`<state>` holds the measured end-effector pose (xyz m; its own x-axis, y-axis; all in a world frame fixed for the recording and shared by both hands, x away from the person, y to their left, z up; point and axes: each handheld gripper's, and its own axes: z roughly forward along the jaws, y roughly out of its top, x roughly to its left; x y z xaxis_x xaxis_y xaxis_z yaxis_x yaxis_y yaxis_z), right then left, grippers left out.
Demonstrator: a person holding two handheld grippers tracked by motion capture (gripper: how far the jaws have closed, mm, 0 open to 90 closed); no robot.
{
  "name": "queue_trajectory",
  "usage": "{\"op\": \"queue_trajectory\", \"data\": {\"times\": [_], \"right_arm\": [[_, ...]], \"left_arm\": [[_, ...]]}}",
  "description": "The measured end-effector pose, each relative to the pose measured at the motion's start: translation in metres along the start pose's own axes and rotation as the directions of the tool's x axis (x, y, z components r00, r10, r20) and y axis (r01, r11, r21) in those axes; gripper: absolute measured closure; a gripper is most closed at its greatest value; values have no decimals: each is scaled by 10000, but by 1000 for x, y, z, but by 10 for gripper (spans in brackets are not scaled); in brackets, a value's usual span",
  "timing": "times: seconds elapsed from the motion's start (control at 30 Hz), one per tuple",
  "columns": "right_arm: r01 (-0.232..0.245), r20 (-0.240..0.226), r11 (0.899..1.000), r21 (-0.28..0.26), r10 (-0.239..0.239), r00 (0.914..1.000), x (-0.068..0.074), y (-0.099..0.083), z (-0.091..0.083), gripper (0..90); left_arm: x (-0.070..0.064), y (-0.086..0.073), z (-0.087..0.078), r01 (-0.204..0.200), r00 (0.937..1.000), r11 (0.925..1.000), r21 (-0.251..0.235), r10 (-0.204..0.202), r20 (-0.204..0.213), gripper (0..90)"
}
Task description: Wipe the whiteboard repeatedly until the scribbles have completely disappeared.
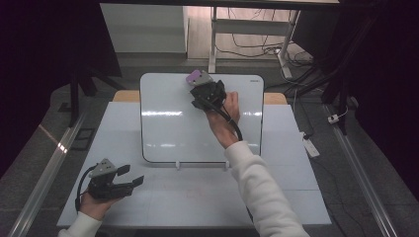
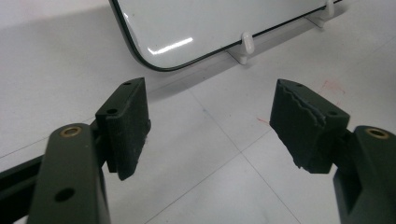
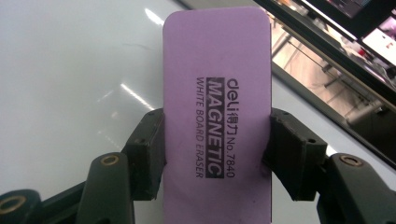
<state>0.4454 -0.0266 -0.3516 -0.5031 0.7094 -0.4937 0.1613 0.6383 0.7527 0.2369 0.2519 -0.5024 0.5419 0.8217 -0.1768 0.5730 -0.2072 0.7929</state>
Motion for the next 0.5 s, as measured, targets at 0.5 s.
{"op": "queue_trajectory", "data": {"times": [0.5], "right_arm": [[370,-418,9993,95,-366,9985,15,5,3,412]], "left_arm": [[1,0,0,17,10000,10000,-2,-17,15,289]]}}
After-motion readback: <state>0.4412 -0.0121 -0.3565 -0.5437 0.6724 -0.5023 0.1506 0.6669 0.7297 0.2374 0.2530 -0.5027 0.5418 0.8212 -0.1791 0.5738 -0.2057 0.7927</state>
